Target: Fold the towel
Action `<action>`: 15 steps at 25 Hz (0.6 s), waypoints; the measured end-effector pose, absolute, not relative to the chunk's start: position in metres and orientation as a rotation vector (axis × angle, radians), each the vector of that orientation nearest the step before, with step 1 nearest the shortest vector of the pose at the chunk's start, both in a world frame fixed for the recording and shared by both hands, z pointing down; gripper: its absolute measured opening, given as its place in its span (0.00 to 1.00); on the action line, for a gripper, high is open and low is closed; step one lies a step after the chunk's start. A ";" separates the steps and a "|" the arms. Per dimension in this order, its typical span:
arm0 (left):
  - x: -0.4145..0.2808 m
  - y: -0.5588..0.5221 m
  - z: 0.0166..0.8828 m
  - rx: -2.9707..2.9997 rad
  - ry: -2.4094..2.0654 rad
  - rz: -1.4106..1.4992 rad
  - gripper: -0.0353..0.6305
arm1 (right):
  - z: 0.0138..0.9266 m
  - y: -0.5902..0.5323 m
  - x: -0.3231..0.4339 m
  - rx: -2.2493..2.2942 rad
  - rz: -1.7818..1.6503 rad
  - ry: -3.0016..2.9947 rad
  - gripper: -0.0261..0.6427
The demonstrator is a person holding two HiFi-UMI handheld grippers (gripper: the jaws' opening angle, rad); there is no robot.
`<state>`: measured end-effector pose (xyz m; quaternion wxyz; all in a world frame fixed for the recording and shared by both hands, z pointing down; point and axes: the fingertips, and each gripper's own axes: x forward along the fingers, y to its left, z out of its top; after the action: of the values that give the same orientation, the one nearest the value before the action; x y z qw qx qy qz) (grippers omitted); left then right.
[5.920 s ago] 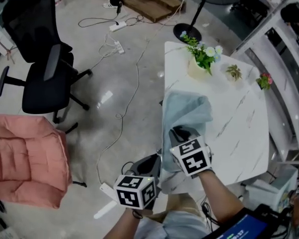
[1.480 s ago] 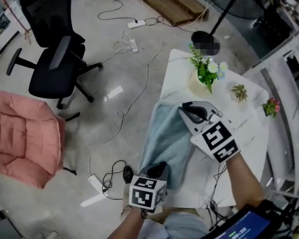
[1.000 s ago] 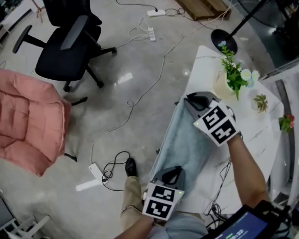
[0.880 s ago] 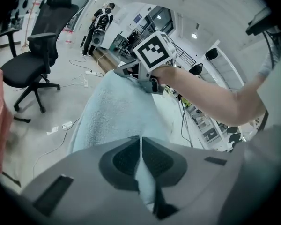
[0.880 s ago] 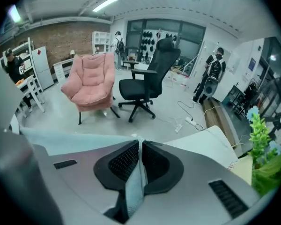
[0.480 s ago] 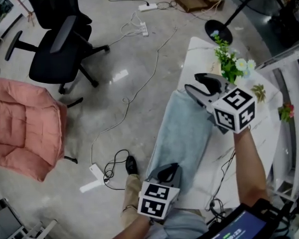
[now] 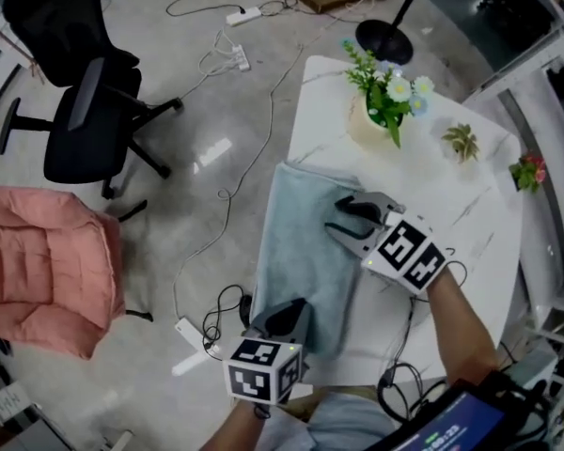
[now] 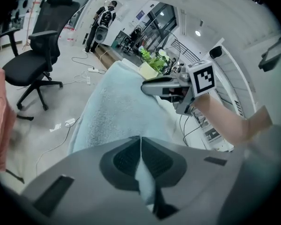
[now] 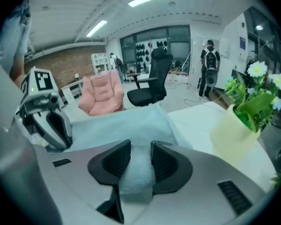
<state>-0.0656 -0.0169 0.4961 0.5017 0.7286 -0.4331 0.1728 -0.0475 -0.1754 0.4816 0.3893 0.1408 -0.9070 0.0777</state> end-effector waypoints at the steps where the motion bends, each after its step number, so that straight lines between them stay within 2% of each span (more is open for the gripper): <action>1: -0.065 -0.016 0.496 1.763 -1.055 0.430 0.08 | 0.490 -0.171 -0.046 0.337 0.189 -2.289 0.27; 9: -0.059 -0.016 0.495 1.789 -1.138 0.488 0.08 | 0.498 -0.165 -0.012 0.312 0.181 -2.224 0.27; 15: -0.070 -0.013 0.471 1.714 -1.206 0.304 0.08 | 0.458 -0.176 -0.004 0.366 0.203 -2.347 0.27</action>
<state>-0.0705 -0.0135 0.4709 0.4898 0.7056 -0.4965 0.1251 -0.0036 -0.1758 0.4581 0.3699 0.1426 -0.9146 0.0792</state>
